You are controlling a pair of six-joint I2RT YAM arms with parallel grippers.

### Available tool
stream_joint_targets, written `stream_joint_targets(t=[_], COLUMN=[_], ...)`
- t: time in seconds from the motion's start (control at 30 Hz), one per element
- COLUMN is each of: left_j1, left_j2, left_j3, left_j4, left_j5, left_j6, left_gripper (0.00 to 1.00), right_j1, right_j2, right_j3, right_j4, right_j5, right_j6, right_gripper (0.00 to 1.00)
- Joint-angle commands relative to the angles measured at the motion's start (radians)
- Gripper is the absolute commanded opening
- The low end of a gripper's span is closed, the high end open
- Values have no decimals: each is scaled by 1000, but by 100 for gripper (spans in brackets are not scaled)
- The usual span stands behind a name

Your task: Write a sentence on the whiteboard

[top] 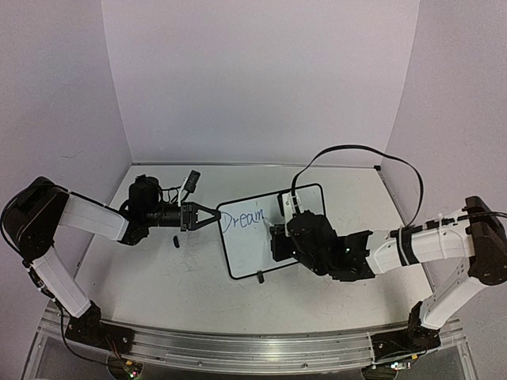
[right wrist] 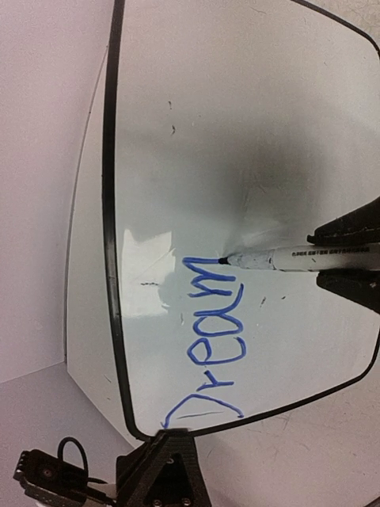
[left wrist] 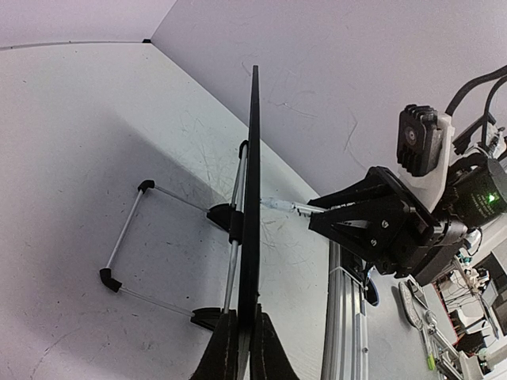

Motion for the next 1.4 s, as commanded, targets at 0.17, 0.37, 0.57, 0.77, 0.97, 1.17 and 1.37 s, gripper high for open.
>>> stream_joint_targets(t=[0.17, 0.37, 0.57, 0.77, 0.97, 1.17, 1.37], left_j1=[-7, -6, -6, -6, -7, -7, -6], left_j2=[-21, -21, -19, -25, -19, -22, -21], left_j3=[29, 29, 30, 30, 33, 33, 35], left_j4=[-4, -5, -5, -5, -5, -6, -6], left_j5=[45, 46, 48, 48, 51, 49, 49], left_j6=[-8, -7, -7, -8, -7, -8, -9], left_gripper=[0, 0, 0, 0, 0, 0, 0], right_j1=[-3, -19, -37, -41, -42, -43, -41], right_j2=[-48, -106, -80, -48, -35, -22, -10], right_j3=[13, -13, 8, 23, 28, 41, 54], right_j4=[-23, 17, 28, 42, 46, 46, 49], right_j5=[21, -4, -23, -23, 1, 13, -10], right_j6=[-9, -17, -31, -36, -41, -50, -68], right_gripper=[0, 0, 0, 0, 0, 0, 0])
